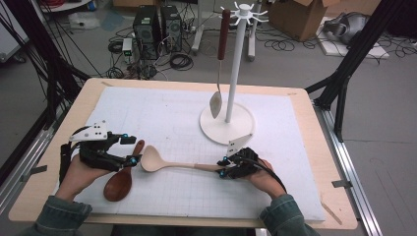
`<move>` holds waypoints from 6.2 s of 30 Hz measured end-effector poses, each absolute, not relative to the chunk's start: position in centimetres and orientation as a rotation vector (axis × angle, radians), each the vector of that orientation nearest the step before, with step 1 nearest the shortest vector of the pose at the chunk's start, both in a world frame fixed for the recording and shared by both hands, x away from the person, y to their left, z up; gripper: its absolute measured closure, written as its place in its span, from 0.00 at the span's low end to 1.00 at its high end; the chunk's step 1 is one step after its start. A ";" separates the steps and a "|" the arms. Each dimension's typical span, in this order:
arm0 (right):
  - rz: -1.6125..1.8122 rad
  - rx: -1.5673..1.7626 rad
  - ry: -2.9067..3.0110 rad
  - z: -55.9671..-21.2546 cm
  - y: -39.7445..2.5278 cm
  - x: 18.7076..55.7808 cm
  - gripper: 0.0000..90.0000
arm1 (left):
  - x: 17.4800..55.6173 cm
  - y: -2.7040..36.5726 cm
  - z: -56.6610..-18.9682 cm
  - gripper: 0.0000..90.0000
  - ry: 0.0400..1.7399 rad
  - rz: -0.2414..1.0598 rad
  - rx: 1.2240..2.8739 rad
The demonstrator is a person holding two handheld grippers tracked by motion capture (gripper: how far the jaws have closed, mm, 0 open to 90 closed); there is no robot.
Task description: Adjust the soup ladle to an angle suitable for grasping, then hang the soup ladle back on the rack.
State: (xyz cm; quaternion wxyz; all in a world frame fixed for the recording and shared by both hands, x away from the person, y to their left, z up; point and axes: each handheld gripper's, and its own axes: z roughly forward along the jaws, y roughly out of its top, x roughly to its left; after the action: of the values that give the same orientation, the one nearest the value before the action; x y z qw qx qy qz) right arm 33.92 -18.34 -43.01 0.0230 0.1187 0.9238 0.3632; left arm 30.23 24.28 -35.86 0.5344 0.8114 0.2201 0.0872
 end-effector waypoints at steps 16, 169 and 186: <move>1.183 0.305 2.829 -38.2 -17.7 33.2 0.75 | 31.0 21.9 -36.3 0.37 0.460 0.143 1.937; 1.657 0.500 2.621 -29.4 -12.4 33.7 0.78 | 34.0 13.2 -36.5 0.84 0.301 -0.080 1.976; 1.632 0.594 2.563 -30.2 -11.1 33.6 0.78 | 33.3 12.8 -35.6 0.86 0.374 0.038 1.932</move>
State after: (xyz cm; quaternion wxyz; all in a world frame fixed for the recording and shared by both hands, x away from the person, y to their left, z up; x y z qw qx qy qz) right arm 33.56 -11.13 -30.24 0.0228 0.1919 0.8276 0.5271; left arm 33.26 12.84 -35.58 0.5537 0.8174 0.1581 0.0160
